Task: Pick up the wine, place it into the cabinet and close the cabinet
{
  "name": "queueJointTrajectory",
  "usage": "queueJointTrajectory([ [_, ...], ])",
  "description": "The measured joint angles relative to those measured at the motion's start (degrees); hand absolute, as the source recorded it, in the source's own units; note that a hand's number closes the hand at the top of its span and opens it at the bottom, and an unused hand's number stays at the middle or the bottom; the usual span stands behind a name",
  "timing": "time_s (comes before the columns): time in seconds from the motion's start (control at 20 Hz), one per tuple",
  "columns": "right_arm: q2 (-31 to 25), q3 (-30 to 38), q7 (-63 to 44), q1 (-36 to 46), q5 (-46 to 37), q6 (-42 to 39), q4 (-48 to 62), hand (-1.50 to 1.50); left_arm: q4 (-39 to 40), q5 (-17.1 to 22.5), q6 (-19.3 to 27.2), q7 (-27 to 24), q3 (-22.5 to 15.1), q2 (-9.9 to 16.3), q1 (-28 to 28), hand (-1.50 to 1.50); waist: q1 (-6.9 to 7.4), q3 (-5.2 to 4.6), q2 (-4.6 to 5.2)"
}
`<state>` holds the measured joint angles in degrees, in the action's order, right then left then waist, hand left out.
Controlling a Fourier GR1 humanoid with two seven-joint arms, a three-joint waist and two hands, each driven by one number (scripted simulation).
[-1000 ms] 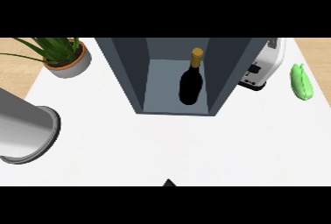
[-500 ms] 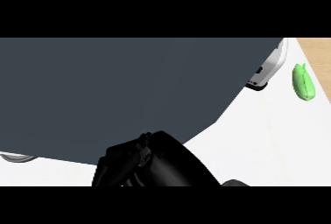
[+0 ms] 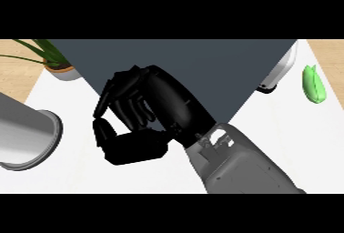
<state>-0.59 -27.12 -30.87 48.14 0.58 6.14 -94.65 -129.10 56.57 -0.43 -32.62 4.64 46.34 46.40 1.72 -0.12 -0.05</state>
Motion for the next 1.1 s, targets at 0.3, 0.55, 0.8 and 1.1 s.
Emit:
queueJointTrajectory([
  [0.3,-0.45,5.61,7.57,3.41,0.50,-4.04,10.17,1.50,0.76,-1.02,1.40,4.38,-2.20,-1.30,-4.98,-1.50,-0.63,-0.06,-0.19],
  [0.55,-0.87,7.29,11.39,4.49,2.04,-7.99,13.91,1.50,0.41,-2.82,4.73,7.34,-5.46,-2.73,-9.59,-1.50,-0.83,-0.22,-0.85],
  [0.8,-1.85,7.64,15.52,4.90,2.04,-10.64,16.06,1.50,1.99,-5.04,7.12,8.51,-9.02,-4.59,-13.51,-1.50,-0.80,-0.48,-1.23],
  [1.1,-2.89,7.94,18.47,5.25,2.35,-12.81,17.49,1.50,2.86,-7.12,9.90,9.66,-12.15,-6.33,-17.27,-1.50,-0.60,-0.67,-1.50],
])
